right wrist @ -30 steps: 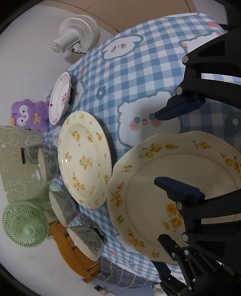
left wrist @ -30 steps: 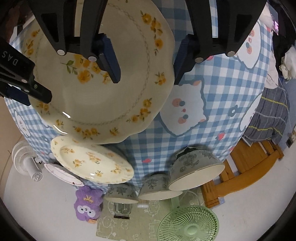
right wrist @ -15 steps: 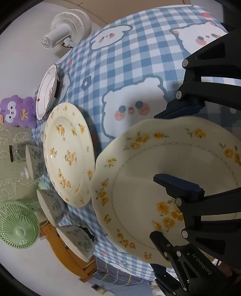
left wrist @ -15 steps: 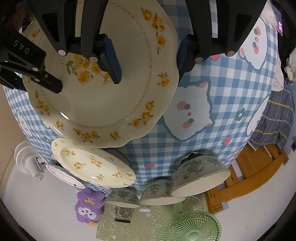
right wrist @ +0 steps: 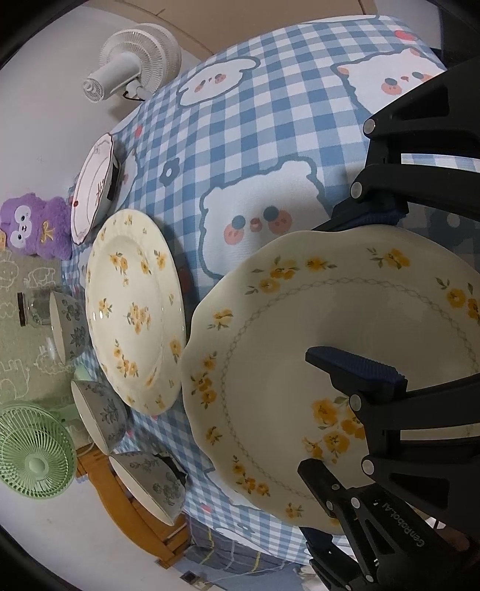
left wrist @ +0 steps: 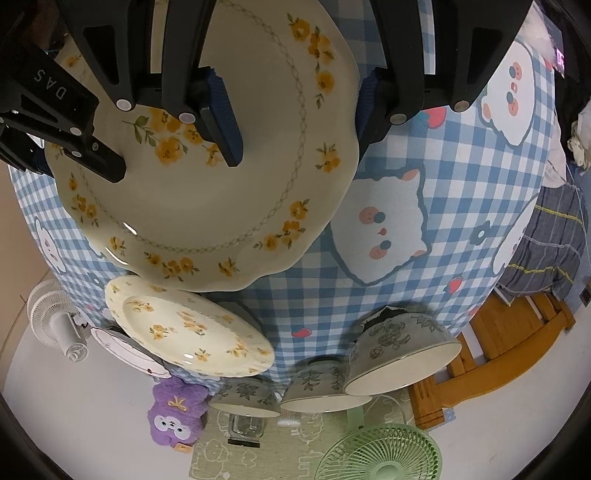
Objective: Organize plates and bowls
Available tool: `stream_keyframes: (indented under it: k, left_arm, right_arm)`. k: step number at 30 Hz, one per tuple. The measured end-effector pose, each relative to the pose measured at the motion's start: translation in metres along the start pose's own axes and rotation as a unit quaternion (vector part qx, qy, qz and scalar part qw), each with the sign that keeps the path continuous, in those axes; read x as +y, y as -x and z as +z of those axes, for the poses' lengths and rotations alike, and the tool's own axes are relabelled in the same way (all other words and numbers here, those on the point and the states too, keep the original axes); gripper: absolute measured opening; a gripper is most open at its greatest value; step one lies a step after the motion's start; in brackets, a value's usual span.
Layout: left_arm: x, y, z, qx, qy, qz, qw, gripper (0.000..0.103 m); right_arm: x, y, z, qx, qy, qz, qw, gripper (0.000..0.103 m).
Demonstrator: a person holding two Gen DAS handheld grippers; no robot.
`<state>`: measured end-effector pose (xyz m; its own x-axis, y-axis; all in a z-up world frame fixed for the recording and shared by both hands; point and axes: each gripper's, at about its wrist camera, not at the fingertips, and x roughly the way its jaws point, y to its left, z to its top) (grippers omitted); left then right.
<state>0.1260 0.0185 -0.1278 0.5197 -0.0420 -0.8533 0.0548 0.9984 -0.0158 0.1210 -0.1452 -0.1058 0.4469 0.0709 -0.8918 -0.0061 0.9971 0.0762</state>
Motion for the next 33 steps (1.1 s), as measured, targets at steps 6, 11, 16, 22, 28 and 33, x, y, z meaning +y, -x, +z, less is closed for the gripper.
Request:
stream_keyframes:
  k: [6,11,16,22,28,33]
  left_arm:
    - [-0.013,0.006,0.001,-0.008,-0.012,-0.005,0.9999,0.056]
    - [-0.026,0.008,0.001,-0.009,-0.019,-0.004,0.9998,0.056]
    - [-0.04,0.012,0.002,-0.014,-0.027,-0.005,0.9995,0.056]
    - [-0.059,0.013,0.002,-0.014,-0.038,-0.005,0.9992,0.056]
    - [-0.079,0.013,0.005,-0.019,-0.048,-0.009,0.9986,0.056]
    - [-0.098,0.013,0.007,-0.025,-0.057,-0.017,0.9979,0.056]
  right_arm:
    - [-0.016,0.005,0.0,0.0,-0.018,-0.003,1.0,0.06]
    - [-0.028,0.012,-0.002,-0.008,-0.025,-0.004,1.0,0.06]
    - [-0.041,0.017,-0.005,-0.012,-0.034,-0.004,0.999,0.06]
    - [-0.06,0.023,-0.007,-0.02,-0.046,-0.005,0.999,0.06]
    - [-0.08,0.029,-0.008,-0.029,-0.058,-0.01,0.998,0.06]
    - [-0.099,0.034,-0.009,-0.037,-0.069,-0.017,0.997,0.06]
